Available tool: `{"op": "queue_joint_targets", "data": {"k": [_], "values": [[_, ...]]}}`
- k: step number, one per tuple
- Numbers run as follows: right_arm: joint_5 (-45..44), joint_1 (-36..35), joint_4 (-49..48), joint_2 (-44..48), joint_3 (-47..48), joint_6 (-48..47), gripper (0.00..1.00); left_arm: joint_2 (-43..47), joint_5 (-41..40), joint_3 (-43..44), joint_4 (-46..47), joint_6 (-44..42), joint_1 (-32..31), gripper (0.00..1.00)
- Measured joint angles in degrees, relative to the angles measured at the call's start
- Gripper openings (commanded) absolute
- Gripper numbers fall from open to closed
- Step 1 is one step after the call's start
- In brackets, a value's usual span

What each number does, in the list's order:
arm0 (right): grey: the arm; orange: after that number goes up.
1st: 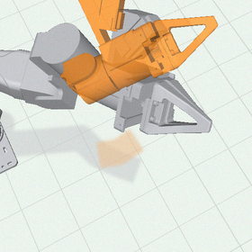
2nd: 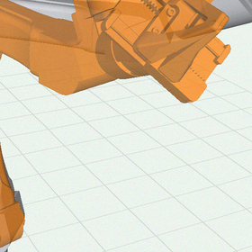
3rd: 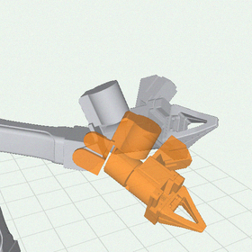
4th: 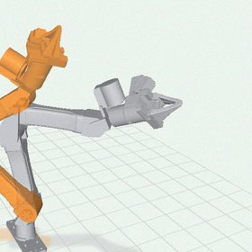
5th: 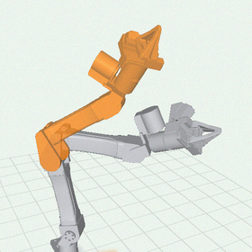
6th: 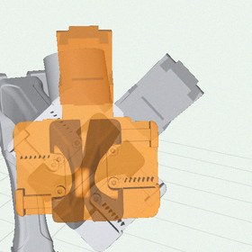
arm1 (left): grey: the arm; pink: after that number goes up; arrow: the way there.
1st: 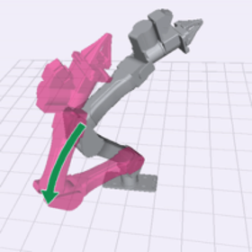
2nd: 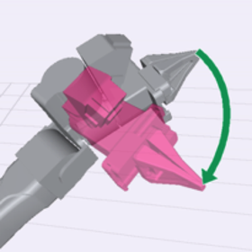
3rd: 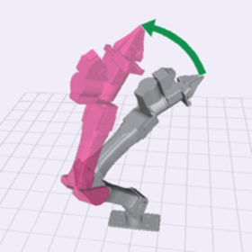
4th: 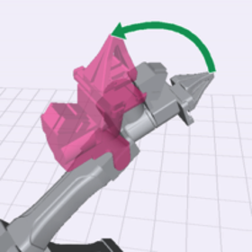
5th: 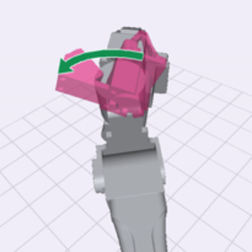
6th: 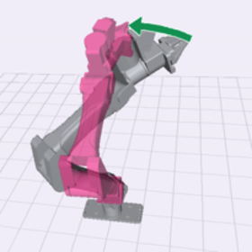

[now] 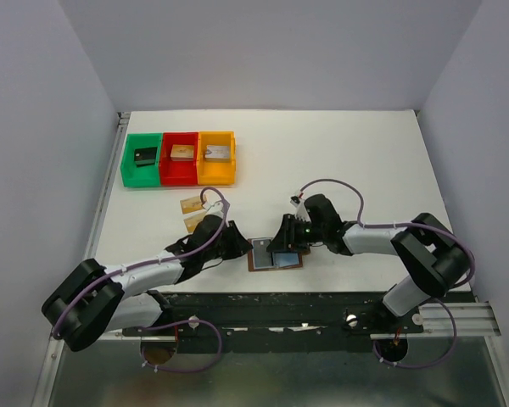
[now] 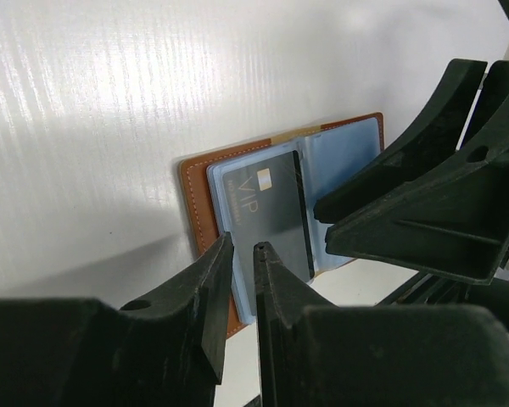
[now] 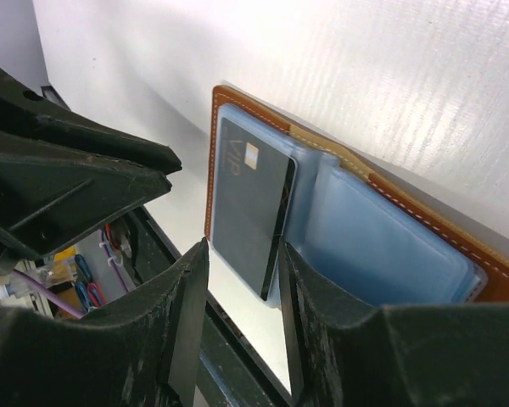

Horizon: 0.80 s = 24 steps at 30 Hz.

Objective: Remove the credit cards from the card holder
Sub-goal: Remove the credit card from the card holder.

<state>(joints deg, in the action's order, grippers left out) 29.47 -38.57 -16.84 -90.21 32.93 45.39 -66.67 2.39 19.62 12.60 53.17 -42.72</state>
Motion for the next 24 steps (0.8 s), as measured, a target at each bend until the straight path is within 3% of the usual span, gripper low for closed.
{"op": "queue_joint_targets", "data": {"k": [24], "values": [[1.7,0.0,-2.3,-3.1,0.0,0.2,0.47,-8.2,1.3,0.0,3.9,-0.2,0.0,0.24]]}}
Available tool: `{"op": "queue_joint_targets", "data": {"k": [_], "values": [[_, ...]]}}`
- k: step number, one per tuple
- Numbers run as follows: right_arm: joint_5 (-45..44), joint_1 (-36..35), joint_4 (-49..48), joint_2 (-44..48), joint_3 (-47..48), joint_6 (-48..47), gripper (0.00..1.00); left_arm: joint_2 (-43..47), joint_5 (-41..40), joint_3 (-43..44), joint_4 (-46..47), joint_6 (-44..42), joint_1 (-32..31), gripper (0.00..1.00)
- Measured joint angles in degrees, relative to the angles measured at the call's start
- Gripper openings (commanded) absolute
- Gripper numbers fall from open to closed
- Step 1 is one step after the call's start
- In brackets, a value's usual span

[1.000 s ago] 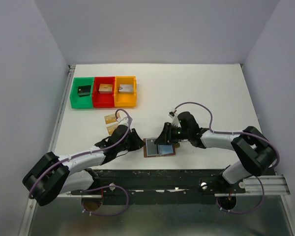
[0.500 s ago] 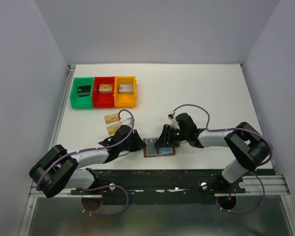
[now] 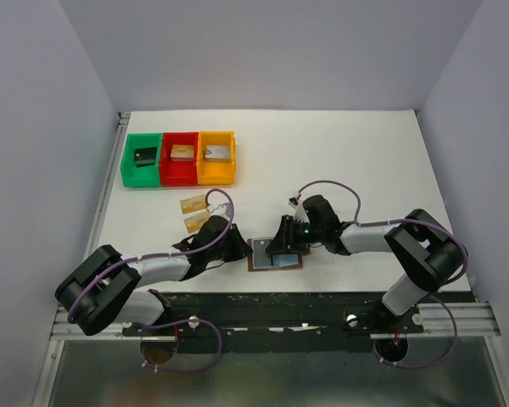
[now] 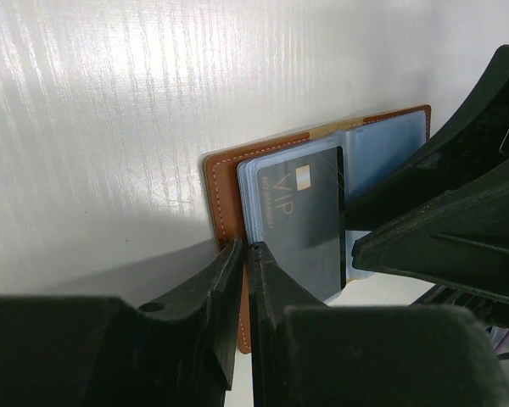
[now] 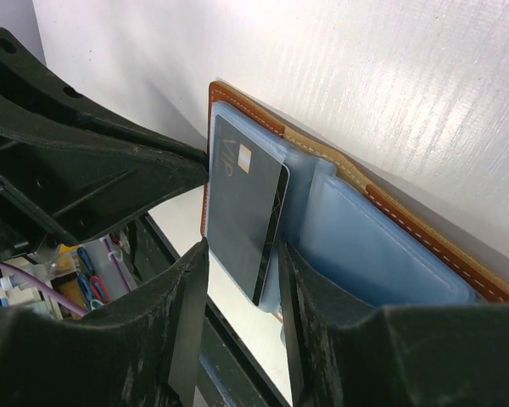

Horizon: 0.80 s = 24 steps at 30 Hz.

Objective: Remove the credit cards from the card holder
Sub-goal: Remove the credit card from the card holder.

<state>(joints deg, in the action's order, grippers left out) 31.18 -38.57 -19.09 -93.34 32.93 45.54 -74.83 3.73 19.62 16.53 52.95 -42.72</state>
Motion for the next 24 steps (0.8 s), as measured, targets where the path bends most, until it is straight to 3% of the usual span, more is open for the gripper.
{"op": "queue_joint_targets", "data": {"k": [24], "values": [[2.6,0.0,-9.7,-1.5,-3.1,4.6,0.43,-0.4,-0.3,0.0,0.5,0.2,0.0,0.22]]}}
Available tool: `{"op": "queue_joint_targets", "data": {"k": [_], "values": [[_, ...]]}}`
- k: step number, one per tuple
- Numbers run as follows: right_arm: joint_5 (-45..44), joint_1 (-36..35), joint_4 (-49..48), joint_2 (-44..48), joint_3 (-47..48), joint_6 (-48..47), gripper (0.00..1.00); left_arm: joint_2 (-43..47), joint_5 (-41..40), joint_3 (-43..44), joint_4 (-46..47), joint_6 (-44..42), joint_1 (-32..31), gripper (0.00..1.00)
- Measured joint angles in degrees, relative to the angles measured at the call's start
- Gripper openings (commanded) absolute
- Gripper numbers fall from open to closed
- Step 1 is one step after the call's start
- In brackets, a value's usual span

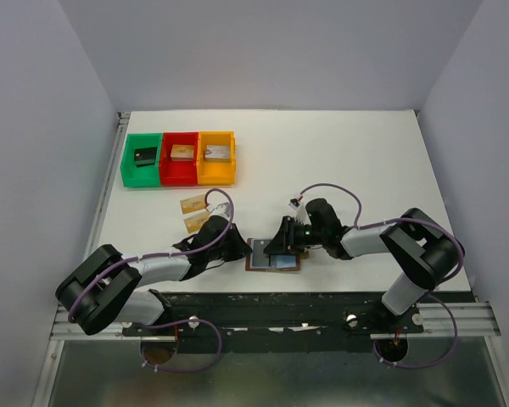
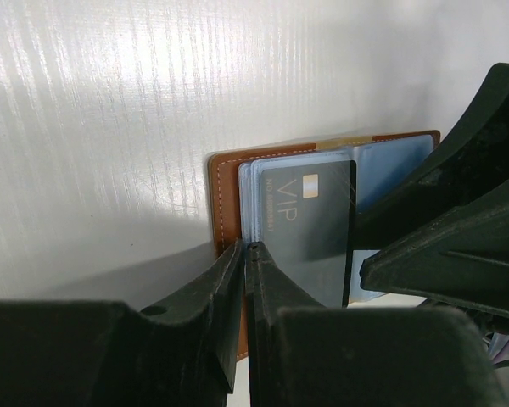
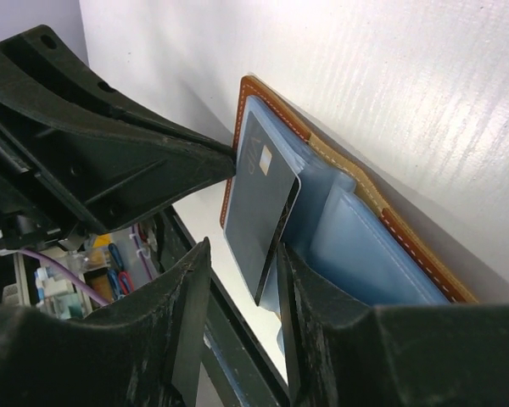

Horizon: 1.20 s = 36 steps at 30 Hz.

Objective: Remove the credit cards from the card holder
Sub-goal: Remove the credit card from the card holder.

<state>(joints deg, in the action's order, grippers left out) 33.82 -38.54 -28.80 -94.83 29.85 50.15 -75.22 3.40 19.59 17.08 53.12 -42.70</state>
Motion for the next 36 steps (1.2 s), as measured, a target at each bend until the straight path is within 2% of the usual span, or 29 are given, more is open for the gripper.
{"op": "queue_joint_targets", "data": {"k": [11,29,31,36], "values": [[1.6,0.0,-7.0,-1.6,-1.4,3.8,0.43,0.0,-0.2,-0.1,0.0,0.1,0.0,0.18],[3.6,0.1,-11.1,-6.8,0.5,6.5,0.43,-3.2,1.3,-0.1,5.2,0.3,0.2,0.17],[3.7,0.1,-10.8,-7.2,1.1,6.4,0.42,-3.4,1.4,-0.1,5.5,0.3,0.2,0.19],[3.9,-0.2,-9.0,-7.6,2.2,5.9,0.42,-3.4,1.6,-0.1,5.7,0.4,0.2,0.31]]}}
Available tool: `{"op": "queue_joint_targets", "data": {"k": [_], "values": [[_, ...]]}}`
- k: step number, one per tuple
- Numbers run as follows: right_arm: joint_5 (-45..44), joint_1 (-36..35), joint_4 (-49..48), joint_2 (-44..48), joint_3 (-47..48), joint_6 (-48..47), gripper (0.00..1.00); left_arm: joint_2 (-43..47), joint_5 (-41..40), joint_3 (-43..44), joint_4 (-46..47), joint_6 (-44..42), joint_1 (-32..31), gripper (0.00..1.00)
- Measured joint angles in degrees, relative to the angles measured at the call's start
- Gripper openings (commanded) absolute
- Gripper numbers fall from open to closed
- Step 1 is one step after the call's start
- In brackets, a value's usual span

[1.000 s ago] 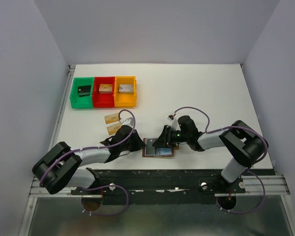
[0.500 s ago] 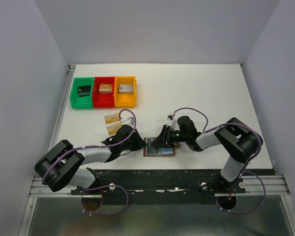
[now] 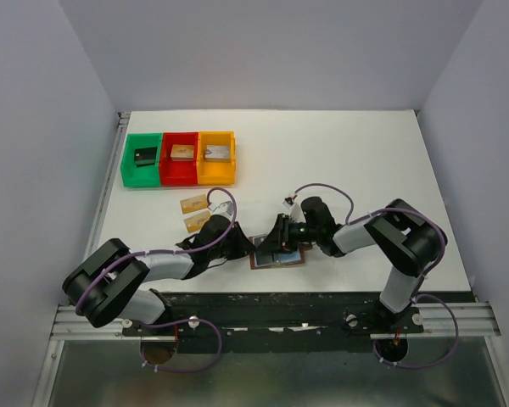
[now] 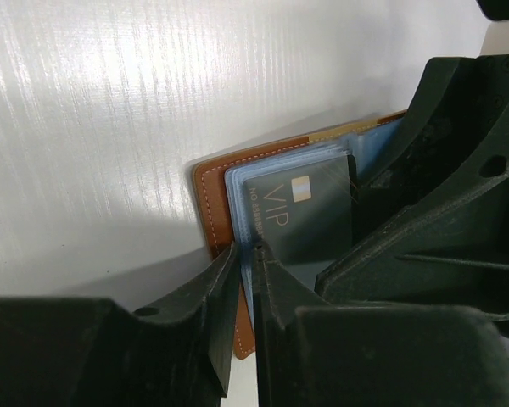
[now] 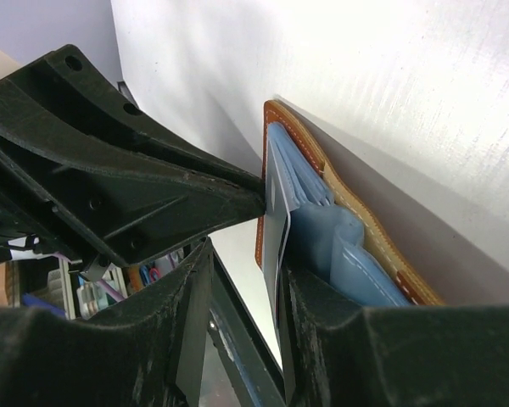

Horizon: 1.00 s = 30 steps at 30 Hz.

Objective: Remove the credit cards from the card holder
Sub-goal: Remove the credit card from the card holder.

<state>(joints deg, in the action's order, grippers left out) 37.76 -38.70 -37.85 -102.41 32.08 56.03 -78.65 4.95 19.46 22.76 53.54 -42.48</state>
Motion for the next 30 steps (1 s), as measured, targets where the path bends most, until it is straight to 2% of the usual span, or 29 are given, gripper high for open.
{"op": "queue_joint_targets", "data": {"k": [9,17,30], "values": [[-1.1,-0.7,10.1,4.7,0.9,-4.7,0.41,0.0,0.2,0.0,0.3,0.5,0.0,0.35],[-2.3,-1.0,16.9,7.7,1.5,-7.6,0.41,0.0,0.2,0.0,0.2,0.9,-0.1,0.29],[-3.1,-1.0,21.4,11.0,1.5,-9.1,0.40,0.0,0.2,0.0,-0.2,0.9,-0.1,0.24]]}}
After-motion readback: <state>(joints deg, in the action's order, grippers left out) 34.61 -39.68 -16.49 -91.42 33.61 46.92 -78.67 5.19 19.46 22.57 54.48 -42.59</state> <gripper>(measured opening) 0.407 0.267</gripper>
